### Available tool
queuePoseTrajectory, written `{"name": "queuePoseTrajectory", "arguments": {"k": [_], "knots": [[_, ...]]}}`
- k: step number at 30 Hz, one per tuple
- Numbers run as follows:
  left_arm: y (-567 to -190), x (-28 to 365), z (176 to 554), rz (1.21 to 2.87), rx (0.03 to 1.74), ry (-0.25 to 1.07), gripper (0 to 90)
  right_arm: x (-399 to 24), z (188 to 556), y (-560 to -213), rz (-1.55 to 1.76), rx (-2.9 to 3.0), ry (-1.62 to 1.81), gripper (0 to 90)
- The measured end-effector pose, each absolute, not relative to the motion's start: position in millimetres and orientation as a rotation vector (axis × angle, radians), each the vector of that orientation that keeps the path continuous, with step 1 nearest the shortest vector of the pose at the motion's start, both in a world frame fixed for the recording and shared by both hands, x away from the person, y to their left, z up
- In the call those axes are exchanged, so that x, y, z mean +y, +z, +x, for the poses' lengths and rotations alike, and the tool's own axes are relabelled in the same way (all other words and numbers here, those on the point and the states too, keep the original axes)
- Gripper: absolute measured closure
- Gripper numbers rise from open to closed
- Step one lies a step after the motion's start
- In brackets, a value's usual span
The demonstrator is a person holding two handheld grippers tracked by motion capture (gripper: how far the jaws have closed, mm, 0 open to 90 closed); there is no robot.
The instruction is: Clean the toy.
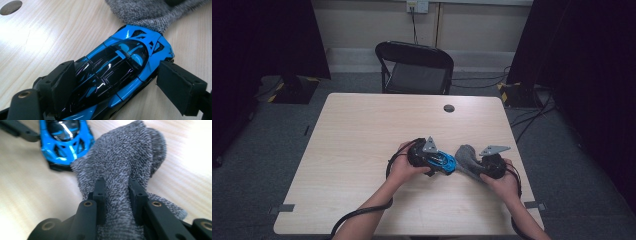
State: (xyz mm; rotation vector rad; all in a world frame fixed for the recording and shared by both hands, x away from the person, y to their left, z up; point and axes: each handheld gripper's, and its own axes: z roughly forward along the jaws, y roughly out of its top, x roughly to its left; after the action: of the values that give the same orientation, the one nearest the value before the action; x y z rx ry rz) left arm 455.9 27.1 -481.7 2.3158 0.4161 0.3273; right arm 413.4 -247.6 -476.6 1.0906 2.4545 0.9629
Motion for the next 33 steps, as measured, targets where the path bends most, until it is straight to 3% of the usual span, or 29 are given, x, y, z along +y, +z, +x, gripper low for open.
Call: {"name": "queuePoseTrajectory", "arguments": {"k": [33], "knots": [[-482,26,453,2.313,0.426,0.342,15.4,-208,373,-476,0.977,2.671,1.178,73.4]]}}
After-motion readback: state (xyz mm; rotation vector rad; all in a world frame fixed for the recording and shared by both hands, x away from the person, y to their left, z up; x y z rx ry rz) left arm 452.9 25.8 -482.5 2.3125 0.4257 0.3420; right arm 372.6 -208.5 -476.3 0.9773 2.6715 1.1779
